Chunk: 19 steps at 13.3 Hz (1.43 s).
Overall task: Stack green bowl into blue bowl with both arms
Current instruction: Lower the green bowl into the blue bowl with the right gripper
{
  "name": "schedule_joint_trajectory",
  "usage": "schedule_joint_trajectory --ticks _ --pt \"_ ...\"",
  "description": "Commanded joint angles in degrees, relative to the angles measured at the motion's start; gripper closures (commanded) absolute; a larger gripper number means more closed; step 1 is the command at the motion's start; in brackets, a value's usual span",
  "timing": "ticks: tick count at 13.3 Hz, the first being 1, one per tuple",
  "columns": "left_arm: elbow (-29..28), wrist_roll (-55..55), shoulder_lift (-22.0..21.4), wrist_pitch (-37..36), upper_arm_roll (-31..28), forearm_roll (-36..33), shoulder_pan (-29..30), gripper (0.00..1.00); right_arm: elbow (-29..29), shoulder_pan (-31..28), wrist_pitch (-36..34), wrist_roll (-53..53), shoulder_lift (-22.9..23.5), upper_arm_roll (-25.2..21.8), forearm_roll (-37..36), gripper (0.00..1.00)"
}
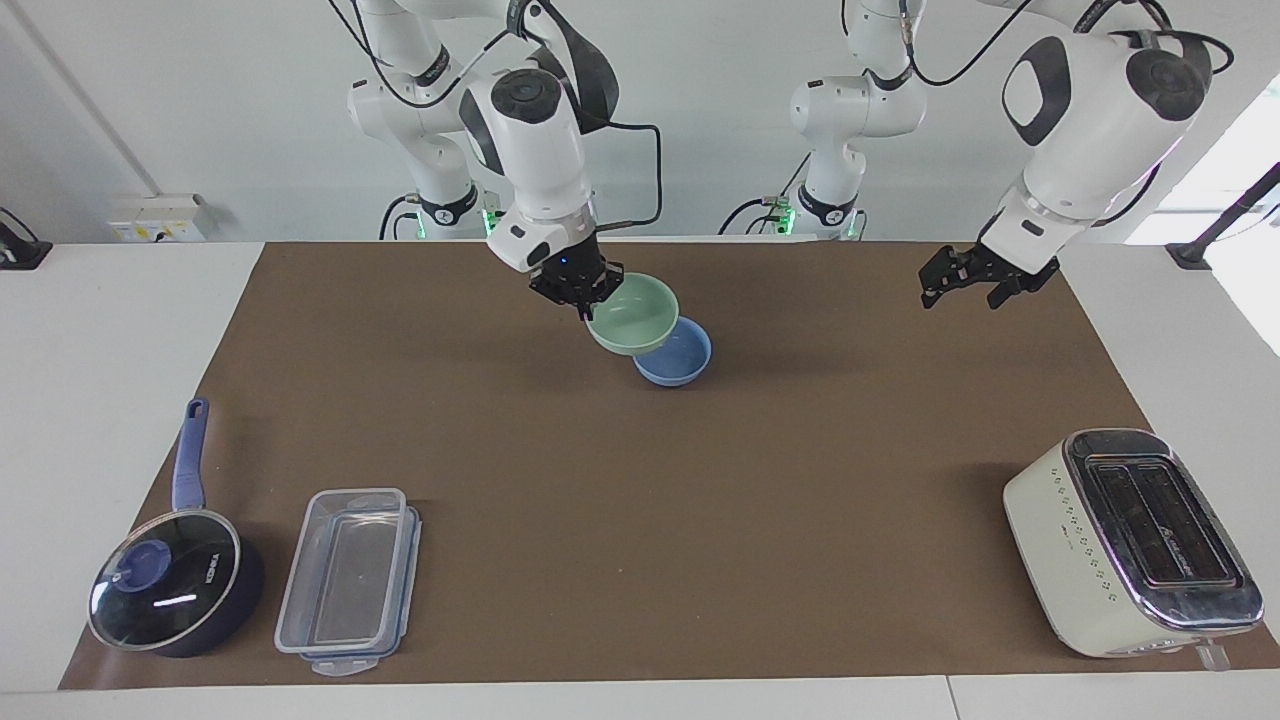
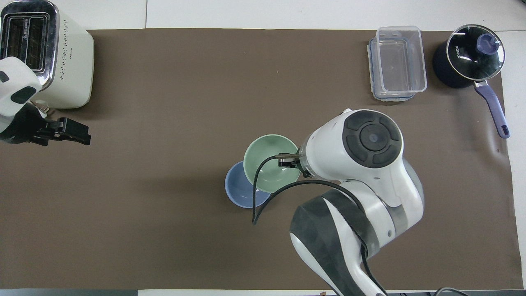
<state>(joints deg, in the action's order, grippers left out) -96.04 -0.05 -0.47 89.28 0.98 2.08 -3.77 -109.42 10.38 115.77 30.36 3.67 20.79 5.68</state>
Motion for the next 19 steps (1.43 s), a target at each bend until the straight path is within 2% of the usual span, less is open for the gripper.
schedule_joint_trajectory --ticks 1,3,7,10,14,18,19 --pt "9.62 -0.04 3.45 -8.74 0.08 -2.08 0.08 0.0 -1.66 2.01 5.06 0.23 2.22 -0.05 1.09 1.0" --pt "10.88 -0.13 3.72 -8.95 0.08 -2.08 0.52 0.0 -5.62 2.98 10.33 -0.03 2.13 0.04 1.09 1.0" --pt "5.87 -0.48 1.7 -2.45 0.16 -1.99 0.34 0.0 -8.61 5.44 14.47 -0.47 3.1 0.13 1.09 1.0" --pt "6.74 -0.57 1.7 -3.49 0.16 -1.99 0.52 0.0 -10.82 6.58 16.68 -0.91 3.45 0.04 1.09 1.0" --pt "9.82 -0.57 1.09 -10.34 0.25 -3.48 0.6 0.0 -11.61 6.76 17.65 -3.81 3.54 0.04 1.0 1.0" --pt "8.42 0.05 -0.41 -9.47 0.52 -3.04 1.92 0.0 -11.7 6.76 18.97 -3.99 3.54 0.04 0.82 1.0" --pt "8.33 -0.04 -0.5 -9.3 0.43 -3.13 1.58 0.0 -11.61 6.76 18.97 -4.25 3.54 -0.04 0.39 0.93"
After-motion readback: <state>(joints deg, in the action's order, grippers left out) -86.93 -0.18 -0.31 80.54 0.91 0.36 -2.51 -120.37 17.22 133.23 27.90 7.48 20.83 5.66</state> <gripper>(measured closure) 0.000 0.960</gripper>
